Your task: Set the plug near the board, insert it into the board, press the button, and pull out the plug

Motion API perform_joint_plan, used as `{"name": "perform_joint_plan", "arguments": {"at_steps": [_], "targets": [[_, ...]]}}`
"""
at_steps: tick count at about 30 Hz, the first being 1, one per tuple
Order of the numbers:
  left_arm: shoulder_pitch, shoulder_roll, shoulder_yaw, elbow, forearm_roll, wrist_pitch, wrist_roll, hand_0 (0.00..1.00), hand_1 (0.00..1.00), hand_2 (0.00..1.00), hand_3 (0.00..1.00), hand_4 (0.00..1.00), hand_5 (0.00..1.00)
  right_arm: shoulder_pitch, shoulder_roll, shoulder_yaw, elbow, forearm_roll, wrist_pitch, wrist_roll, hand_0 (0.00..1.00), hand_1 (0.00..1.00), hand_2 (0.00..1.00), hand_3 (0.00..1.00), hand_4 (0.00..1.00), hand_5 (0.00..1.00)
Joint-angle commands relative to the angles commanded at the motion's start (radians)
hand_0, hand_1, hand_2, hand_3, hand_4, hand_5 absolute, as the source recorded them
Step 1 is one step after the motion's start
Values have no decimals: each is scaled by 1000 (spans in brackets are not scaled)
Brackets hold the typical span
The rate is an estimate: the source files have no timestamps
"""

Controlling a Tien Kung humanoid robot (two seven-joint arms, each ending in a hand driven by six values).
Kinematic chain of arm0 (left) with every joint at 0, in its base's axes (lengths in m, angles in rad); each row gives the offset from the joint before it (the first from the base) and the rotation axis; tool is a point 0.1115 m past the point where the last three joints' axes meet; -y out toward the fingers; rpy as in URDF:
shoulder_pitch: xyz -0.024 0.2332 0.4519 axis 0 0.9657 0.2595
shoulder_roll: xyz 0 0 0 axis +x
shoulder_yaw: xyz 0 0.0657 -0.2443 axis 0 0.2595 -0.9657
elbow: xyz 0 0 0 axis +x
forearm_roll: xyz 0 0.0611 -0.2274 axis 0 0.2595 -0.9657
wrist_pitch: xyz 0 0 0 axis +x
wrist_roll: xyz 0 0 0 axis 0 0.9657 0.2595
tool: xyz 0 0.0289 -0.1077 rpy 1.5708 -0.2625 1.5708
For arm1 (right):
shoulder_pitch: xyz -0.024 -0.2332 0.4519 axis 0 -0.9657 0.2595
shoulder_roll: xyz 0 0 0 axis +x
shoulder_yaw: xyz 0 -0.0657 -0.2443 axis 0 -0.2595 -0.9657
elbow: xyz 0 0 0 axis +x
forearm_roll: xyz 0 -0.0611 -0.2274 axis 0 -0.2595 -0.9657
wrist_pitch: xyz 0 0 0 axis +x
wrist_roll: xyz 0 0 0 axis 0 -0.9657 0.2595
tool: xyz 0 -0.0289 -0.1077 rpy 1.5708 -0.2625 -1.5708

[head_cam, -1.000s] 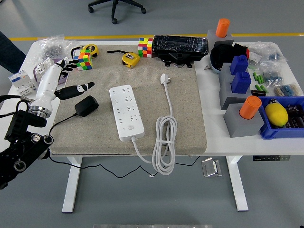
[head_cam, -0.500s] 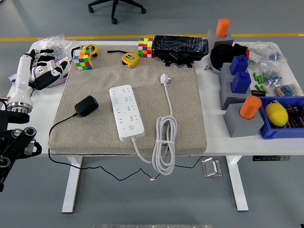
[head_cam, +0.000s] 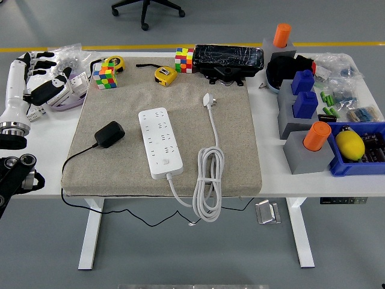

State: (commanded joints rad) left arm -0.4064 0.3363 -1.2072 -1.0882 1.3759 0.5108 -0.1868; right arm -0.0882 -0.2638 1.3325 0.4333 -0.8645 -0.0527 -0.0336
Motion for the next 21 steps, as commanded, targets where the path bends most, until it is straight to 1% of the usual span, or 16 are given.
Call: {"name": "perform_joint_plan", "arguments": {"at_steps": [6,14,21], "targets": [[10,-7,-28,4,8,-13,15,546,616,568,622,833,312,5,-9,4,1,3,-1,0,613,677,646,562,970,581],[0,-16,-16,3,13,-24,27,546,616,573,622,832,314,1,-13,14,8,1,-2,0,613,677,646,563,970,582],[-2,-16,-16,4,17,-29,33,551,616,575,622,830,313,4,-9,16,6,2,-1,0,612,676,646,562,969,581]]}}
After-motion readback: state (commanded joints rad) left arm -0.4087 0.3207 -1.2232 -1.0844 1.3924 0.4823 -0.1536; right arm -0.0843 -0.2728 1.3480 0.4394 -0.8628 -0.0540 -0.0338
